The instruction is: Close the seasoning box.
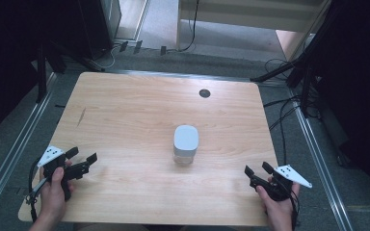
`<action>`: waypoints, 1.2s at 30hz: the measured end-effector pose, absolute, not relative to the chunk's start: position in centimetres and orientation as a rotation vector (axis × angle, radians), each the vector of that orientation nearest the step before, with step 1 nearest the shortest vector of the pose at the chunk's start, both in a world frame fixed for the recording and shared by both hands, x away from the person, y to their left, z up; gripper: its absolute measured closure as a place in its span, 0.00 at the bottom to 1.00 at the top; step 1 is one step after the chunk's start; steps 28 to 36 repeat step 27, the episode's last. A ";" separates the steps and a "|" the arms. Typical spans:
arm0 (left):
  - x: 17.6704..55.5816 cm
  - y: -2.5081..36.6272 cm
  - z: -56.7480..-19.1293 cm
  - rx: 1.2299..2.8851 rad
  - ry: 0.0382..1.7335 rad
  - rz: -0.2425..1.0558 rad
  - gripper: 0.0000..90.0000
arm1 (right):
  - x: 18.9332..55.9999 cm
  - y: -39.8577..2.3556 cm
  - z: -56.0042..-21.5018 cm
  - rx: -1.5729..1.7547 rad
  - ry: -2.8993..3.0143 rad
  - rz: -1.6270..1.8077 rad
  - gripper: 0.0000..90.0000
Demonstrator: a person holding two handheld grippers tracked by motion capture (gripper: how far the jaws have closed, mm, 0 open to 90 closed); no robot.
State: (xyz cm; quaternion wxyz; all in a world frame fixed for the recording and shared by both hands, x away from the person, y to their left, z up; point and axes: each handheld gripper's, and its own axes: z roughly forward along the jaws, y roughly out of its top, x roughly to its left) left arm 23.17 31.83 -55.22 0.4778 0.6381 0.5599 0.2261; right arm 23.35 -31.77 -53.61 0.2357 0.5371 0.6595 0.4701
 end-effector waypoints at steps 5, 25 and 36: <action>23.0 32.0 -55.2 1.536 1.376 0.570 0.17 | 21.9 -33.4 -54.7 1.501 1.802 1.255 0.26; 23.1 31.9 -55.2 1.543 1.375 0.568 0.17 | 21.8 -33.9 -54.7 1.535 1.796 1.224 0.27; 23.1 31.8 -55.2 1.544 1.381 0.569 0.17 | 21.8 -33.9 -54.7 1.538 1.793 1.224 0.26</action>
